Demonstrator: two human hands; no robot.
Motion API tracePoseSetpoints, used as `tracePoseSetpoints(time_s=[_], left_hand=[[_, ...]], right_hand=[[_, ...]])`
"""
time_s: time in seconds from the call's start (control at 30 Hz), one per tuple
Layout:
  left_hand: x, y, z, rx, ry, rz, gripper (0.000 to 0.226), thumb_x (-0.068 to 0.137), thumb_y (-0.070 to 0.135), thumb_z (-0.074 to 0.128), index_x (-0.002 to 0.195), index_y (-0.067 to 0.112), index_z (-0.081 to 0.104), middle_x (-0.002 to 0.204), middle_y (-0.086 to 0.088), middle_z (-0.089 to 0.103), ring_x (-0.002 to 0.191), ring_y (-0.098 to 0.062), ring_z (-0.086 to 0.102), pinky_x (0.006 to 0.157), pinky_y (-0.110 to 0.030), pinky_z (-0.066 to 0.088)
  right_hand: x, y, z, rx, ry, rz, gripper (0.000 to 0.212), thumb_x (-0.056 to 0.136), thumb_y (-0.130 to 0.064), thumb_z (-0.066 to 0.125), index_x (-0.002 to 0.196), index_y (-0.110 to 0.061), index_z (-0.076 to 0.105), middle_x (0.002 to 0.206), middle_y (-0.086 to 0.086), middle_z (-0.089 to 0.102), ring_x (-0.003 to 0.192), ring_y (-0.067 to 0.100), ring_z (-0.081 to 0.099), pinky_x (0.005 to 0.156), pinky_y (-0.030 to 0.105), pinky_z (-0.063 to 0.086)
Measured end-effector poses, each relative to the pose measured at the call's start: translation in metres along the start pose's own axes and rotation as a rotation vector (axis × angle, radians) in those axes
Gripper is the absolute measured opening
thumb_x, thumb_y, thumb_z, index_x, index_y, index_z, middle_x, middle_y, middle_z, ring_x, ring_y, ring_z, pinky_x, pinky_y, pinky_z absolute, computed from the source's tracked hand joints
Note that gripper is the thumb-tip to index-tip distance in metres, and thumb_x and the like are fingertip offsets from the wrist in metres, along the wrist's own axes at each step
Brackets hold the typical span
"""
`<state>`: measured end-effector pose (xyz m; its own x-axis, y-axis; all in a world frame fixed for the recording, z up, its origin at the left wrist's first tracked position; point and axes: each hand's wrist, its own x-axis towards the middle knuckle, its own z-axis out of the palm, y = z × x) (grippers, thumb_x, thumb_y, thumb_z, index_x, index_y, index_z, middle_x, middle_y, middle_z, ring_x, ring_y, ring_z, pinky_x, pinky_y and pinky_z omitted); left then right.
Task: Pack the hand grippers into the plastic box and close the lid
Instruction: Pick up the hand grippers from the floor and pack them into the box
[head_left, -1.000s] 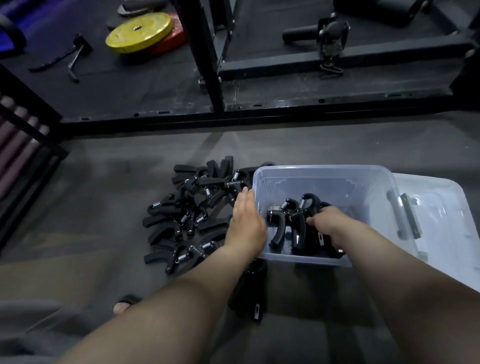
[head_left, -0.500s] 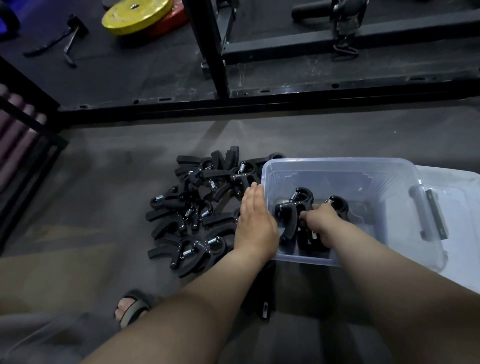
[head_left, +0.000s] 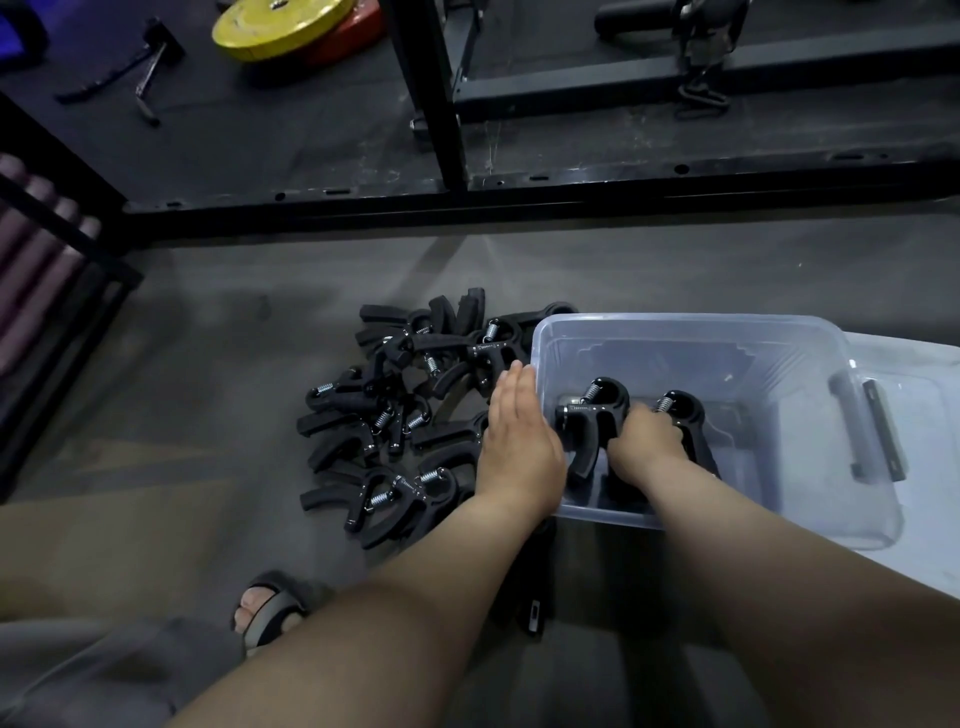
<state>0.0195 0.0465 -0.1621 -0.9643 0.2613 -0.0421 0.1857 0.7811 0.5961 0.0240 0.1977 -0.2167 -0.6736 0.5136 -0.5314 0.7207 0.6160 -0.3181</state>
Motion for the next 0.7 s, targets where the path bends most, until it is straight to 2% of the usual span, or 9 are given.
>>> tracePoseSetpoints(time_s=[0.4,0.7], left_hand=[[-0.0004,0.0007,0.0008,0.007,-0.005,-0.004,0.062,0.097,0.010,0.033,0.154,0.016,0.011,0.162,0.003,0.007,0.149,-0.011,0.000,0.118,-0.024,0.001],[-0.0003,0.0003,0.0009,0.002,-0.003,-0.003,0.062,0.097,0.010,0.034,0.154,0.016,0.011,0.162,0.002,0.008,0.149,-0.012,0.000,0.117,-0.022,0.000]], right_hand=[[-0.0011,-0.0001,-0.0016,0.070,-0.014,0.029,0.045,0.084,-0.016,0.060,0.127,-0.006,0.052,0.130,0.026,0.050,0.118,0.043,0.049,0.093,0.039,0.046],[-0.0041,-0.0021,-0.0025,0.047,-0.028,0.025,0.045,0.088,-0.014,0.056,0.131,-0.006,0.046,0.136,0.026,0.042,0.123,0.045,0.043,0.098,0.043,0.042]])
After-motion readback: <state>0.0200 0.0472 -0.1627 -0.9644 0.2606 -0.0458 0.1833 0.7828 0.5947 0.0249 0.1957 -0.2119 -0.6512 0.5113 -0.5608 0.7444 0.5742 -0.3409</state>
